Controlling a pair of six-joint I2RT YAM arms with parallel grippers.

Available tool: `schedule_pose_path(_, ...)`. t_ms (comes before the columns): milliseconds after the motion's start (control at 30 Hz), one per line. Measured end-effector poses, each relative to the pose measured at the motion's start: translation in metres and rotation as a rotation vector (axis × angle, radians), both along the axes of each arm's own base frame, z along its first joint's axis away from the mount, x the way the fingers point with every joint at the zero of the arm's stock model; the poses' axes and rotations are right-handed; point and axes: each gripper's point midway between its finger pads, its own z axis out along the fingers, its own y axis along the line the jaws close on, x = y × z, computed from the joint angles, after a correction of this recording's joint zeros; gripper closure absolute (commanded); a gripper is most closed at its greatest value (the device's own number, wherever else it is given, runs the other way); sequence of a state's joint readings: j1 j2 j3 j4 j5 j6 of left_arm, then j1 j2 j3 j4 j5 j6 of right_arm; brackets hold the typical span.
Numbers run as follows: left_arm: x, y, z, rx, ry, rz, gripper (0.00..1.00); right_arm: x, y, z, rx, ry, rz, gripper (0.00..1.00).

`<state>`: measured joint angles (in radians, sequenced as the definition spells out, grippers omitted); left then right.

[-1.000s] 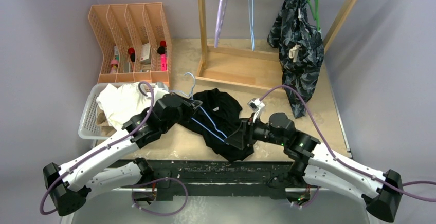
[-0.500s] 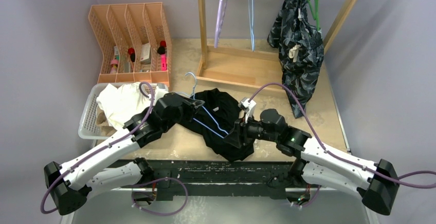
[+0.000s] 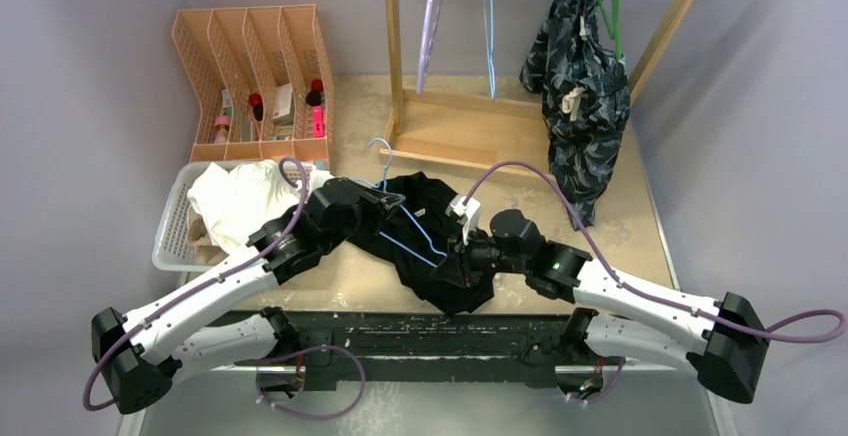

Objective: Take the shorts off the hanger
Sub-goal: Place the hanger on the clothes rod.

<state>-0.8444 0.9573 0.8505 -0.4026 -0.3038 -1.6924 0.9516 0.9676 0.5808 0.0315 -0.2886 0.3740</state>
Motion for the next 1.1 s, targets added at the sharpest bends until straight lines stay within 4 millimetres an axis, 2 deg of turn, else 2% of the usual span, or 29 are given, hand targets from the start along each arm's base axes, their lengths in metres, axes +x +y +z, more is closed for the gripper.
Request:
schedule_pose_path(133, 0.000, 0.001, 0.001, 0.000, -0.002, 0.003, 1.00, 0.000, -0.002, 0.002, -0.002, -0.009, -0.010, 1.00)
schedule_pose_path(167, 0.000, 0.001, 0.001, -0.001, -0.004, 0.003, 0.96, 0.001, -0.003, 0.002, -0.003, -0.012, -0.016, 1.00)
schedule_pose_path(233, -0.001, 0.002, 0.003, -0.006, -0.008, 0.003, 0.81, 0.002, -0.007, 0.005, -0.002, -0.018, -0.034, 1.00)
schedule_pose_path(300, -0.001, 0.002, 0.005, -0.002, -0.016, -0.002, 0.59, 0.001, -0.009, 0.009, 0.005, -0.018, -0.043, 1.00)
schedule_pose_path(400, -0.001, 0.001, 0.007, 0.010, -0.038, -0.020, 0.33, -0.002, -0.011, 0.013, 0.015, 0.006, -0.056, 1.00)
schedule_pose_path(500, -0.001, -0.002, 0.009, 0.022, -0.062, -0.047, 0.18, -0.006, -0.013, 0.016, 0.030, 0.056, -0.077, 1.00)
schedule_pose_path(667, -0.002, -0.012, 0.009, 0.052, -0.082, -0.110, 0.10, -0.014, -0.018, 0.024, 0.099, 0.140, -0.134, 1.00)
schedule_pose_path(867, -0.002, -0.030, 0.021, 0.095, -0.123, -0.217, 0.07, -0.010, -0.033, 0.031, 0.164, 0.215, -0.289, 1.00)
schedule_pose_path(1100, -0.006, -0.045, 0.041, 0.092, -0.206, -0.319, 0.08, 0.002, -0.058, 0.003, 0.064, 0.292, -0.498, 1.00)
